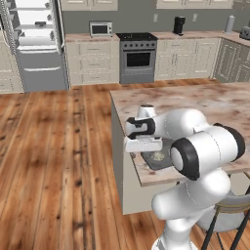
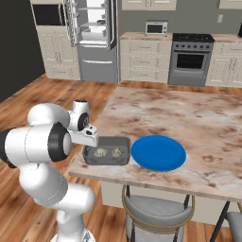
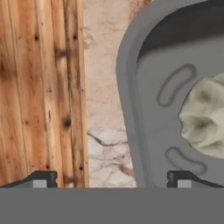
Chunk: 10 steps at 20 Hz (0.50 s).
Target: Place two dumplings into each of the tupperware containers and then place the containers in the fridge.
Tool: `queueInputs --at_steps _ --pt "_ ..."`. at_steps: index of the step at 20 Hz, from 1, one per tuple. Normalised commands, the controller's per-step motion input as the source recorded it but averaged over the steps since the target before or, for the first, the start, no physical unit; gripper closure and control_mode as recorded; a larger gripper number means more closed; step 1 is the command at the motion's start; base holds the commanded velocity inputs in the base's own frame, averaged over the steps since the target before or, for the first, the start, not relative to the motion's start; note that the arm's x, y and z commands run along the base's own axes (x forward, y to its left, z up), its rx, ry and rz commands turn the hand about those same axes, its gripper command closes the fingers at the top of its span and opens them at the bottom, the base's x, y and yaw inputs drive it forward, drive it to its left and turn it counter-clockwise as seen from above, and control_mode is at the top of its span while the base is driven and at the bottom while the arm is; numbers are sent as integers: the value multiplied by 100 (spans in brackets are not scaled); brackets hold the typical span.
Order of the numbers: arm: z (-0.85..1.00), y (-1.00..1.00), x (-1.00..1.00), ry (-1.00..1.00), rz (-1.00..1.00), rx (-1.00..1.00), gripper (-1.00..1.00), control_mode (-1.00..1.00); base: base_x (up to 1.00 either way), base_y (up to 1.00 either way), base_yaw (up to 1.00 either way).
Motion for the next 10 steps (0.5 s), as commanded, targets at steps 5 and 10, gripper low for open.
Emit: queueInputs --at_steps 5,10 --pt "-26 0 0 0 4 0 -100 -100 0 0 0" --pt "-17 0 0 0 1 0 -100 -100 0 0 0"
